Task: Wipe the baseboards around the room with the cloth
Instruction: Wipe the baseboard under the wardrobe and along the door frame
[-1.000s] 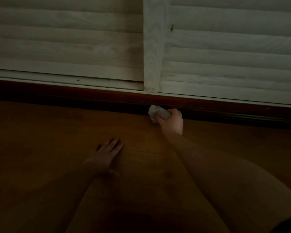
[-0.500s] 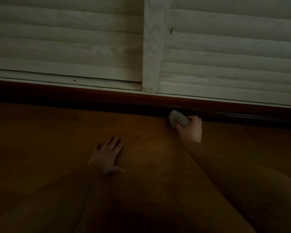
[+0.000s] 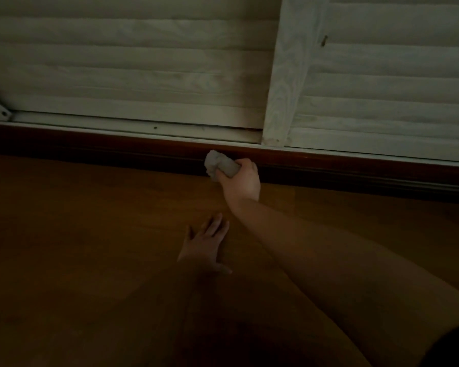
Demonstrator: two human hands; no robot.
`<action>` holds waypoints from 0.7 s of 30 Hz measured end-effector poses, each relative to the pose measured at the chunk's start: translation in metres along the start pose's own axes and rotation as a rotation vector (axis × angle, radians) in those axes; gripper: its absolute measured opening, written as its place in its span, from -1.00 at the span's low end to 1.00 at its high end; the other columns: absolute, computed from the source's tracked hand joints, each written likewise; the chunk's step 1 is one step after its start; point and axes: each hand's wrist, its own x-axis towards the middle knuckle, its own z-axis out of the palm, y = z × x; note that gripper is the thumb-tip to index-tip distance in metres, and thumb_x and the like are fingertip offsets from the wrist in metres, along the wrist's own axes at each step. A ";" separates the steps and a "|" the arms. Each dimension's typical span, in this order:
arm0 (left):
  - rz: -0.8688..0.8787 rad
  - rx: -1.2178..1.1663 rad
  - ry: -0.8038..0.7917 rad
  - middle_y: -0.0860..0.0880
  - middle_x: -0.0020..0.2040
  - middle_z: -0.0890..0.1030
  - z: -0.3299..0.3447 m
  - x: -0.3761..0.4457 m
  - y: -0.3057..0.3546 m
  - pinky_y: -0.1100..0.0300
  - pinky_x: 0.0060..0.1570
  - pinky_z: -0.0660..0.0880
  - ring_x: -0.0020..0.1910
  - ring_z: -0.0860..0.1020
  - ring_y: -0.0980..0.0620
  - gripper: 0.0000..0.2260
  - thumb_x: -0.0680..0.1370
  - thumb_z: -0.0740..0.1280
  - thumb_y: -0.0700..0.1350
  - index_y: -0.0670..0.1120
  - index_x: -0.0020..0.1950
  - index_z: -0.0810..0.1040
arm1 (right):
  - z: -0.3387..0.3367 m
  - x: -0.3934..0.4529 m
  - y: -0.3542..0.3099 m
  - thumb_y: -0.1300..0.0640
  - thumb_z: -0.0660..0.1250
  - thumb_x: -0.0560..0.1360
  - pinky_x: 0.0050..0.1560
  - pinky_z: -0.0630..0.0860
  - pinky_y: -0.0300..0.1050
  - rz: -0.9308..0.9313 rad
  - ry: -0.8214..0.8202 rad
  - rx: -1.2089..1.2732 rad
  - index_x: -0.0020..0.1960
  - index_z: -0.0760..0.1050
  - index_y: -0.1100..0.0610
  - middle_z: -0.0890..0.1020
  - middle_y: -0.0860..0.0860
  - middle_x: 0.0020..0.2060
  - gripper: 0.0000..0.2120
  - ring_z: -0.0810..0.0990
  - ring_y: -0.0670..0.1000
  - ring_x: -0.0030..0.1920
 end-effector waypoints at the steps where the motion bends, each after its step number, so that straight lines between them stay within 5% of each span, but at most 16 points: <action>1: 0.004 -0.005 0.008 0.15 0.53 -0.44 0.001 0.000 0.000 -0.35 0.45 -0.22 0.54 -0.37 0.03 0.12 0.34 0.36 0.46 0.12 0.59 -0.33 | 0.000 0.003 -0.001 -0.06 0.46 0.46 0.04 0.48 -0.12 0.035 -0.001 0.019 0.28 0.44 0.13 0.51 0.03 0.17 -0.51 0.53 0.03 0.14; 16: 0.047 0.095 -0.012 0.14 0.51 -0.47 -0.007 0.003 -0.008 -0.30 0.47 -0.18 0.53 -0.36 0.04 0.17 0.26 0.24 0.60 0.11 0.58 -0.35 | -0.100 0.018 0.055 -0.09 0.48 0.43 0.05 0.53 -0.07 0.139 0.087 -0.017 0.27 0.46 0.14 0.53 0.04 0.16 -0.48 0.52 -0.02 0.06; 21: 0.144 0.050 0.130 0.17 0.57 -0.33 -0.014 0.010 0.022 -0.13 0.50 -0.01 0.59 -0.14 0.05 -0.07 0.41 0.04 0.56 0.18 0.56 -0.38 | -0.155 0.016 0.091 -0.07 0.48 0.44 -0.01 0.44 -0.14 0.134 0.199 -0.118 0.28 0.45 0.14 0.51 0.02 0.15 -0.49 0.48 -0.06 0.03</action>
